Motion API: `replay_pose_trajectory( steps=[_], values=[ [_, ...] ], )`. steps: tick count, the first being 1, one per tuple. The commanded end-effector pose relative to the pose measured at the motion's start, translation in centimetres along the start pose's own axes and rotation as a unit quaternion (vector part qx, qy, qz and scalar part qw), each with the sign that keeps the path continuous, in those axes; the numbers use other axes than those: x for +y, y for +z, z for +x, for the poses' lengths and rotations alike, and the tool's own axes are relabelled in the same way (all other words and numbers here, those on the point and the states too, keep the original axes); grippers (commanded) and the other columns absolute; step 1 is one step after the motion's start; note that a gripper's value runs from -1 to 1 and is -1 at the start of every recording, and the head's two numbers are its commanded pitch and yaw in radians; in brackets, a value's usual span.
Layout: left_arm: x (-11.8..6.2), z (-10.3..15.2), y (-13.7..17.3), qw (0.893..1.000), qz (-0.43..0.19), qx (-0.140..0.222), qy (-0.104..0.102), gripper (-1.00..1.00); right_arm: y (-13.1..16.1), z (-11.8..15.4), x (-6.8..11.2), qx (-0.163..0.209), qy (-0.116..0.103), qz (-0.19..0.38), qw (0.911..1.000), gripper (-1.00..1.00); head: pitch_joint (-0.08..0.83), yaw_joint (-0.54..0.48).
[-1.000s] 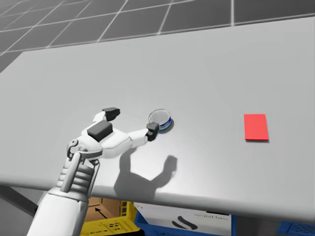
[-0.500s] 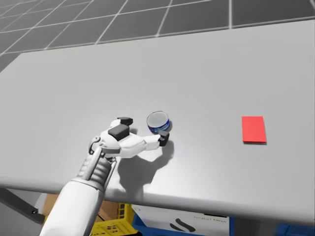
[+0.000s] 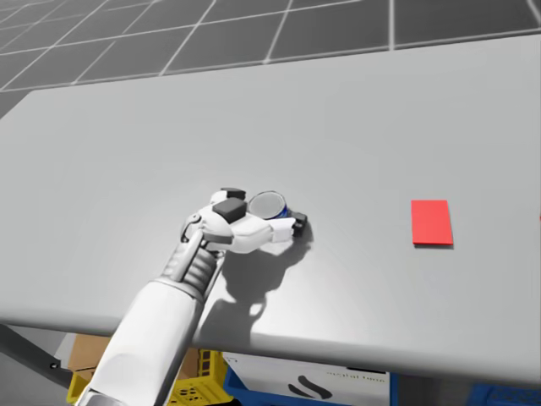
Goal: Look at the card. If it is red, pick the object on the left. If it is green, pick the object on the right.
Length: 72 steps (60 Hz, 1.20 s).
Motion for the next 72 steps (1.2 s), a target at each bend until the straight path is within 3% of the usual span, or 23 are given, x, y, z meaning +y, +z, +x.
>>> replay_pose_trajectory(
  steps=[1, 3, 4, 5, 7, 23, 39, 49, 50, 57, 72],
  values=[
    [-0.1, -0.6, -0.9, 1.000, 0.005, 0.015, -0.004, -0.95, 0.1, 0.0, 0.1, 0.000, -0.003, 0.000, 1.0000, -1.00, 0.650, 0.30],
    [-0.1, -0.7, -0.9, 1.000, 0.006, 0.015, -0.004, -0.59, 0.1, 0.0, 0.1, -0.001, -0.003, 0.000, 1.0000, -1.00, 0.649, 0.30],
    [-0.1, -0.8, -0.8, 1.000, 0.005, 0.016, -0.003, 0.18, 0.1, 0.0, 0.1, -0.001, -0.003, 0.000, 1.0000, -1.00, 0.648, 0.30],
    [-0.1, -0.8, -0.8, 1.000, 0.005, 0.016, -0.004, 0.78, 0.1, 0.0, 0.1, -0.001, -0.003, 0.000, 1.0000, -1.00, 0.648, 0.30],
    [-0.1, -0.8, -0.6, 1.000, 0.004, 0.019, -0.003, 0.99, 0.1, 0.0, 0.0, -0.001, -0.003, 0.000, 1.0000, -1.00, 0.646, 0.30],
    [-0.5, -0.9, 0.2, 1.000, -0.002, 0.022, -0.005, 1.00, 0.1, 0.0, 0.1, -0.001, -0.004, 0.000, 1.0000, -1.00, 0.629, 0.30],
    [-0.7, -1.1, 0.2, 1.000, -0.005, 0.023, -0.006, 1.00, 0.1, -0.1, 0.1, 0.005, -0.009, 0.003, 0.9999, -1.00, 0.381, 0.31],
    [-0.9, -0.7, 0.6, 1.000, -0.017, 0.019, -0.001, 1.00, 0.2, 0.0, 0.1, 0.009, -0.018, 0.003, 0.9998, -1.00, 0.306, 0.31],
    [-0.9, -0.4, 0.9, 1.000, -0.019, 0.016, -0.001, 1.00, 0.2, 0.0, 0.1, 0.006, -0.009, 0.004, 0.9999, -1.00, 0.302, 0.31],
    [-0.8, 1.5, 2.2, 1.000, -0.024, -0.006, -0.003, 1.00, 0.2, 0.0, 0.0, 0.007, -0.012, 0.001, 0.9999, -1.00, 0.296, 0.31],
    [0.7, 8.5, 6.1, 0.995, -0.004, -0.094, -0.015, 1.00, 0.0, -0.3, -0.3, -0.006, 0.000, -0.014, 0.9999, -1.00, 0.283, 0.30]
  ],
)
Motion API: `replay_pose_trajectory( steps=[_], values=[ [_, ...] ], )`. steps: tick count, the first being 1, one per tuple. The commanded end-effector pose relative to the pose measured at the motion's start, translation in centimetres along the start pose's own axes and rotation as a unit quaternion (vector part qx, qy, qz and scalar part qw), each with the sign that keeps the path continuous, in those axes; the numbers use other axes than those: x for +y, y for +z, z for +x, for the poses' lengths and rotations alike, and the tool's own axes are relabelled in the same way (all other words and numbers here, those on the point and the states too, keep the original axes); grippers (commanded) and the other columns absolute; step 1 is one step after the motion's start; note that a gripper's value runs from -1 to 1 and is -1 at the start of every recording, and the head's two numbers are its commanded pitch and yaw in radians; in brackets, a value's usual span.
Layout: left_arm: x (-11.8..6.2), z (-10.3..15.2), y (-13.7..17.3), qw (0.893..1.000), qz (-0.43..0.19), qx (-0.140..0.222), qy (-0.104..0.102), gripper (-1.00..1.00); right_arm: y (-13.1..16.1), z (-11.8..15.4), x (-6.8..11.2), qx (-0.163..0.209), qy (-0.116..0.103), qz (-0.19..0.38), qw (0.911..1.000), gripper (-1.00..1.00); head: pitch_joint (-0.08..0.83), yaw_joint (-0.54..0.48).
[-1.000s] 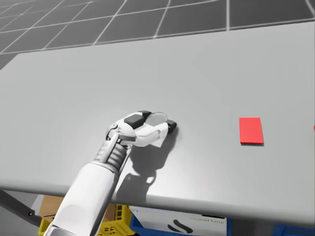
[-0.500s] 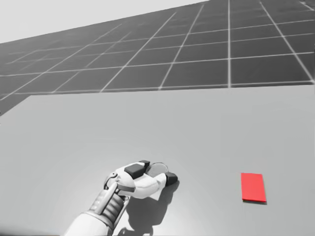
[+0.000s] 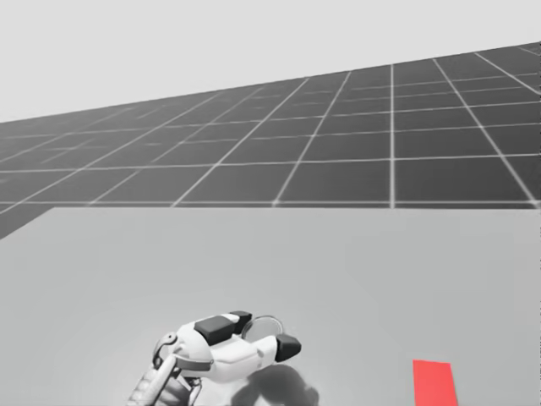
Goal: Look at the card. If it is red, pick the object on the left. If it is green, pick the object on the right.
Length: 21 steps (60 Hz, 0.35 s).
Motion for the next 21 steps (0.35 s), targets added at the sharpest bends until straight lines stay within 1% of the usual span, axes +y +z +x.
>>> replay_pose_trajectory(
  steps=[1, 5, 6, 8, 12, 13, 16, 17, 18, 20, 21],
  values=[
    [0.9, 5.2, 2.3, 0.997, 0.014, -0.068, -0.014, 1.00, -0.1, -0.2, 0.0, -0.008, 0.005, -0.010, 0.9999, -1.00, 0.282, 0.30],
    [1.4, 6.6, 3.0, 0.996, 0.023, -0.088, -0.018, 1.00, -0.1, -0.3, -0.1, -0.014, 0.011, -0.012, 0.9998, -1.00, 0.278, 0.30],
    [1.7, 7.3, 3.4, 0.995, 0.027, -0.099, -0.014, 1.00, -0.1, -0.3, -0.1, -0.016, 0.013, -0.012, 0.9997, -1.00, 0.276, 0.29],
    [1.9, 7.8, 3.6, 0.994, 0.031, -0.108, -0.011, 1.00, -0.1, -0.3, -0.2, -0.017, 0.016, -0.014, 0.9996, -1.00, 0.274, 0.29],
    [2.4, 9.3, 4.5, 0.991, 0.039, -0.131, -0.010, 1.00, -0.1, -0.3, -0.2, -0.014, 0.016, -0.015, 0.9997, -1.00, 0.270, 0.29],
    [2.5, 10.1, 5.1, 0.988, 0.042, -0.148, -0.010, 1.00, -0.1, -0.2, -0.2, -0.013, 0.017, -0.015, 0.9997, -1.00, 0.268, 0.29],
    [2.5, 11.0, 5.8, 0.985, 0.045, -0.168, -0.012, 1.00, -0.1, -0.2, -0.3, -0.012, 0.016, -0.014, 0.9997, -1.00, 0.267, 0.29],
    [2.6, 11.9, 6.5, 0.980, 0.049, -0.193, -0.015, 1.00, -0.1, -0.2, -0.3, -0.011, 0.017, -0.013, 0.9997, -1.00, 0.265, 0.29],
    [2.5, 12.2, 6.8, 0.977, 0.052, -0.205, -0.016, 1.00, -0.1, -0.2, -0.3, -0.012, 0.017, -0.013, 0.9997, -1.00, 0.265, 0.29],
    [2.4, 13.3, 7.8, 0.966, 0.057, -0.252, -0.028, 1.00, -0.1, -0.2, -0.3, -0.012, 0.018, -0.013, 0.9997, -1.00, 0.264, 0.29],
    [2.3, 13.5, 8.0, 0.962, 0.059, -0.263, -0.031, 1.00, -0.1, -0.2, -0.3, -0.013, 0.019, -0.014, 0.9996, -1.00, 0.264, 0.29]
  ],
)
